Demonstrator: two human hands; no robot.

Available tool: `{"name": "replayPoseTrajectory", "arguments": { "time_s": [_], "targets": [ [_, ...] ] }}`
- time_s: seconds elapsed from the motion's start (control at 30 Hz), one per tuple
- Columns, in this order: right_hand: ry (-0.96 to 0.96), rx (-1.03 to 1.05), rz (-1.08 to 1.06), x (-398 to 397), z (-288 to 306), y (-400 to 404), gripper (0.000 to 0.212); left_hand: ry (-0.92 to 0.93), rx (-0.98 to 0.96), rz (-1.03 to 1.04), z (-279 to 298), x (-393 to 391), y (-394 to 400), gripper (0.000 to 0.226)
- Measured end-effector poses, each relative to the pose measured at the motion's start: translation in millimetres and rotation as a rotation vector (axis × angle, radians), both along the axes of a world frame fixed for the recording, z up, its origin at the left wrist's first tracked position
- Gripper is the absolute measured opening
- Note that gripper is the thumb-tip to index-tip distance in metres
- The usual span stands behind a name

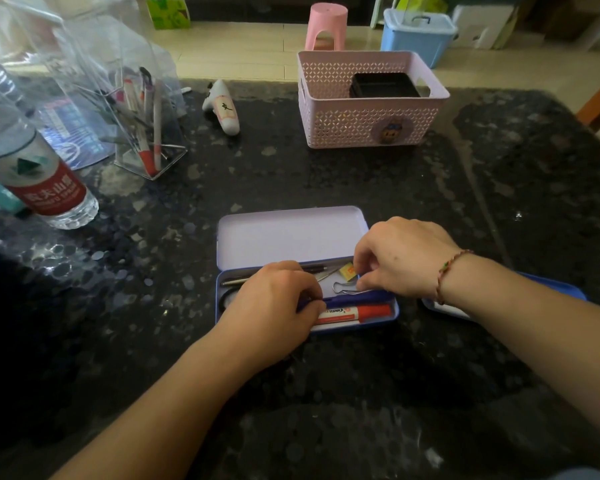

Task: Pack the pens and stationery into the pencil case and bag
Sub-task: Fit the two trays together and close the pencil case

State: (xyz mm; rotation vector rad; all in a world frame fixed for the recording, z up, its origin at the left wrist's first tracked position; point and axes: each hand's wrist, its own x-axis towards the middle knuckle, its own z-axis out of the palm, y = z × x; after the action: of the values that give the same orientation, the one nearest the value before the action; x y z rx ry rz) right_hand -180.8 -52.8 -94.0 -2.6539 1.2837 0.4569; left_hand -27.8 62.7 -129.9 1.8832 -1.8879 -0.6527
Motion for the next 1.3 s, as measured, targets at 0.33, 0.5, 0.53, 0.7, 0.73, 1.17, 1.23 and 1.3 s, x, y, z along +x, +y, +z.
{"name": "replayPoseTrajectory", "arguments": {
  "time_s": [0.33,0.5,0.53,0.7,0.73,1.17,1.23,1.3],
  "targets": [
    [-0.096,0.115,0.079,-0.4,7.2,-0.6,0.012,0.006,-0.002,-0.002,-2.5,1.8,-1.7,0.008],
    [-0.137,0.047,0.118,-5.9,0.1,6.6,0.013,0.004,0.008,-0.008,-2.5,2.6,-1.2,0.007],
    [-0.162,0.054,0.108,-6.4,-1.6,7.2,0.011,0.007,0.017,-0.008,-1.9,2.7,-0.9,0.007],
    [-0.617,0.036,-0.082,-21.6,0.6,-7.8,0.010,0.044,0.043,0.030,3.0,3.6,-1.9,0.010],
    [-0.716,0.027,-0.140,-25.8,3.0,-10.3,0.011,0.050,0.043,0.038,2.9,4.5,-2.0,0.012],
    [-0.618,-0.020,0.071,-21.2,-6.0,13.2,0.005,0.015,-0.028,0.042,1.7,5.0,0.4,0.010],
    [-0.598,-0.036,0.121,-15.0,-14.7,14.9,0.006,-0.012,-0.053,0.069,3.7,10.3,1.8,0.012],
    [-0.575,-0.057,0.131,-9.1,-21.8,16.6,0.011,-0.056,-0.099,0.123,5.6,18.5,1.9,0.010]
  ]
}}
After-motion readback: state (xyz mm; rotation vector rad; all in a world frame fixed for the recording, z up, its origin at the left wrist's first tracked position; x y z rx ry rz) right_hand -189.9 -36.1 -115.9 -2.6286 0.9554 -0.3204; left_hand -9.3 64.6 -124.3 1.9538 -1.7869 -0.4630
